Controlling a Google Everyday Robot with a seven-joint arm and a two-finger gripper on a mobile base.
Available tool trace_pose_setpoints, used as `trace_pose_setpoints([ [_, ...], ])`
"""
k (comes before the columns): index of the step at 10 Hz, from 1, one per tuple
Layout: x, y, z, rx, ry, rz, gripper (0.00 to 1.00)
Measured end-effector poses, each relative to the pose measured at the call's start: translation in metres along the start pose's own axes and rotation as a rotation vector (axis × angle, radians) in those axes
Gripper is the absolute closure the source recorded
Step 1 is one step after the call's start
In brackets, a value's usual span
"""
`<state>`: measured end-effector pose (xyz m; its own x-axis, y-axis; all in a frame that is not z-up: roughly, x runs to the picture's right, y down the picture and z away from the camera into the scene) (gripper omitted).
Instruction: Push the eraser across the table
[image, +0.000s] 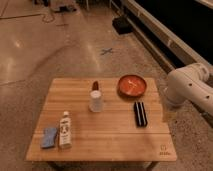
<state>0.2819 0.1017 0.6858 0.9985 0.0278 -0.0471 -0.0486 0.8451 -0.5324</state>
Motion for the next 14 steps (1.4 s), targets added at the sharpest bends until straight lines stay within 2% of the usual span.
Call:
trace_pose_setpoints([
  [5,0.0,0.001,0.001,-0.002,0.0,0.001,0.35],
  [9,-0.023,0.0,0.043,-0.01,-0.016,-0.02,0.35],
  [11,-0.023,0.0,0.051,-0.013,-0.023,-0.023,0.43],
  [13,-0.037,-0.008,0.077,-0.016,-0.027,-0.038,0.43],
  [14,-0.038,-0.01,0.084,-0.018,-0.025,-0.04,0.43],
])
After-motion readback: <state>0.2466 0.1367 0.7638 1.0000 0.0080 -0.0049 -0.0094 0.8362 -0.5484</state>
